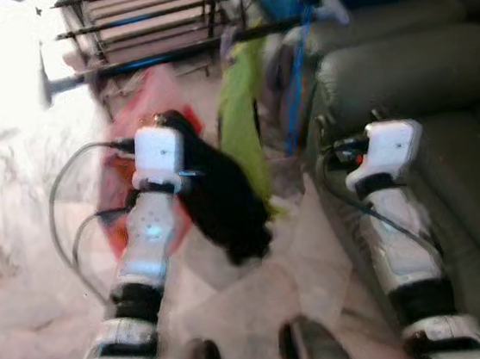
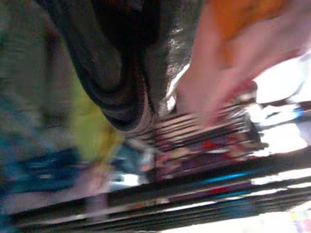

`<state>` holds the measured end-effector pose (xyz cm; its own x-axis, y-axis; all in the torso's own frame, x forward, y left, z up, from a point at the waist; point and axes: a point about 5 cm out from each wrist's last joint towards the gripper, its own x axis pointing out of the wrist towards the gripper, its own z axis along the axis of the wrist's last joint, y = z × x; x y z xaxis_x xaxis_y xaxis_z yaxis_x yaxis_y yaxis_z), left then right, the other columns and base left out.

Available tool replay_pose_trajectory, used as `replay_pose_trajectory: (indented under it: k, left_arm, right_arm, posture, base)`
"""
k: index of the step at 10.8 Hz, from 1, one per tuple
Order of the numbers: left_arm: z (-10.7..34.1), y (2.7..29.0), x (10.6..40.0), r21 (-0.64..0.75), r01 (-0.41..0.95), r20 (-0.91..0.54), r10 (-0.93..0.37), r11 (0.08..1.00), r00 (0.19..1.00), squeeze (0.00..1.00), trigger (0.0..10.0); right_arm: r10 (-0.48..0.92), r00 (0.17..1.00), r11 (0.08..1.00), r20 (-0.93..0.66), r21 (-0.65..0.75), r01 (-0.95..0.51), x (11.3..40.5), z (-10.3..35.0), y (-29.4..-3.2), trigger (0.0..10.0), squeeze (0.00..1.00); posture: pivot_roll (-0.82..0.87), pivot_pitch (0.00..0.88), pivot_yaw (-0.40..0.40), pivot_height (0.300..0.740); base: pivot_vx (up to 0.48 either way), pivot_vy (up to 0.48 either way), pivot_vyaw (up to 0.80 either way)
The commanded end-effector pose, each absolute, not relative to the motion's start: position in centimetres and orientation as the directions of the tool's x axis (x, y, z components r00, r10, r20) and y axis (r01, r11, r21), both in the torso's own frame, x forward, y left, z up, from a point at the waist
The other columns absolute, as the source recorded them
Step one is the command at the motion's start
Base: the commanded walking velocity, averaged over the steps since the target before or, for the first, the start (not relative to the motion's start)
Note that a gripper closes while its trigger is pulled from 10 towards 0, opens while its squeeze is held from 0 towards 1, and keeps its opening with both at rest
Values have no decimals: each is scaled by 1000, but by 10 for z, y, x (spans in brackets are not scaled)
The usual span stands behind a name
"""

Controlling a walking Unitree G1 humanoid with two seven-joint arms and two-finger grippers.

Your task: Hang hanger

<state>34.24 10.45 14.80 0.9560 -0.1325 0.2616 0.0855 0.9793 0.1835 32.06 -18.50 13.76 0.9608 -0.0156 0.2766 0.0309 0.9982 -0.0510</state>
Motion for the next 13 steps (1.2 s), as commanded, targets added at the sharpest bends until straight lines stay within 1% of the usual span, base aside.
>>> replay_pose_trajectory:
  k: [1,3,4,5,12,13]
  left_arm:
    - [157,111,345,183,58,294,-111,981,949,0,10000]
    - [157,110,345,184,59,295,-113,981,949,0,10000]
    - [159,109,344,206,61,318,-126,977,940,0,10000]
    - [161,109,343,217,53,330,-125,975,936,0,10000]
    - [162,103,340,213,110,349,-181,971,919,0,10000]
    - [162,103,340,214,114,349,-185,970,919,0,10000]
  right_arm:
    - [-12,961,998,275,-48,26,319,135,-183,10000,0]
    - [-14,961,998,276,-52,29,320,135,-183,10000,0]
    - [-15,961,998,276,-53,31,320,135,-184,10000,0]
    - [-16,961,998,277,-52,32,320,136,-183,10000,0]
    - [-49,960,996,274,-58,67,320,135,-188,10000,0]
    - [-56,960,996,274,-57,74,320,135,-189,10000,0]
  posture:
    - [-94,173,-17,740]
    - [-95,177,-15,740]
    - [-95,179,-14,740]
    - [-96,180,-12,740]
    - [-98,183,-11,740]
    - [-98,183,-11,740]
  base:
    - [0,480,0]
    - [0,480,0]
    - [0,480,0]
    - [0,0,0]
    - [0,0,0]
    - [240,0,0]
